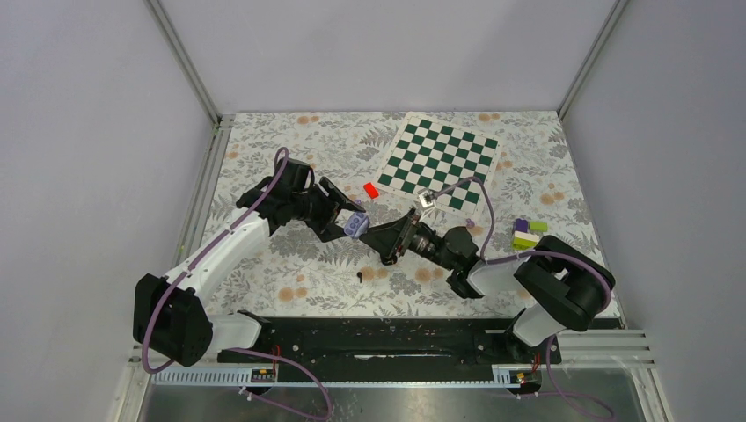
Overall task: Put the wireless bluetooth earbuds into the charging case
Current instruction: Pick up the charging case at the center of the board.
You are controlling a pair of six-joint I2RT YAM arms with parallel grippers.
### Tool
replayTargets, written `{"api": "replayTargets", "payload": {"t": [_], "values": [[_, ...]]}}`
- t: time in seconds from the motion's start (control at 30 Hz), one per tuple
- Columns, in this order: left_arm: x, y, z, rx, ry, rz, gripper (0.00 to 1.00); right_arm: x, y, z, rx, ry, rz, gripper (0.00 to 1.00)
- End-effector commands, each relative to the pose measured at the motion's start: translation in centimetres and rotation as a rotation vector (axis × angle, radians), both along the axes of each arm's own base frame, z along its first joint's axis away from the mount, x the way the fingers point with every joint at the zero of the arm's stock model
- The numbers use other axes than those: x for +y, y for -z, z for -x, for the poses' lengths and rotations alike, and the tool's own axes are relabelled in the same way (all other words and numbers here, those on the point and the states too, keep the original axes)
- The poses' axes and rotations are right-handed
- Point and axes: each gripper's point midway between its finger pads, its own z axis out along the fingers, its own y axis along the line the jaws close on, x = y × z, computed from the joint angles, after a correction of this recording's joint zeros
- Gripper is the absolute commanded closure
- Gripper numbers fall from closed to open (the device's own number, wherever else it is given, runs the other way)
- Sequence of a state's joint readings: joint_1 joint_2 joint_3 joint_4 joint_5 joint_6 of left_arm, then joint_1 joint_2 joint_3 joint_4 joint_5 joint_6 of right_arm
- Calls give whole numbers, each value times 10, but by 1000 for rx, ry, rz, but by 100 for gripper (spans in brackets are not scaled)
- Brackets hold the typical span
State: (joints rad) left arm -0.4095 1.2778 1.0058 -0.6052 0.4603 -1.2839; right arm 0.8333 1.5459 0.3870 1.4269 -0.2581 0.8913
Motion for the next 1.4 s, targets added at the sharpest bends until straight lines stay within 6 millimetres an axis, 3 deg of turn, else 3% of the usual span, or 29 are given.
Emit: {"api": "replayTargets", "payload": {"t": [0.0, 0.27, 0.6, 0.97, 1.1, 1.17, 1.23, 1.37], "values": [[-6, -32, 0, -40, 4, 69, 58, 13, -32, 4, -109, -55, -66, 14], [-6, -37, 0, -50, 3, 83, 59, 21, -31, -3, -101, -54, -66, 23], [-6, -38, 3, -50, 0, 87, 59, 15, -27, -8, -79, -7, -65, 31], [-5, -36, 5, -48, -6, 95, 59, 16, -26, -12, -51, 5, -76, 50], [-5, -37, 5, -51, -5, 98, 58, 17, -24, -12, -40, 2, -77, 63], [-5, -37, 4, -56, -8, 101, 56, 18, -25, -13, -22, 0, -86, 72], [-6, -38, 4, -65, -7, 111, 48, 20, -26, -13, 6, -9, -99, 92], [-6, -39, 4, -74, -4, 114, 24, 21, -24, -14, 40, -12, -108, 99]]}}
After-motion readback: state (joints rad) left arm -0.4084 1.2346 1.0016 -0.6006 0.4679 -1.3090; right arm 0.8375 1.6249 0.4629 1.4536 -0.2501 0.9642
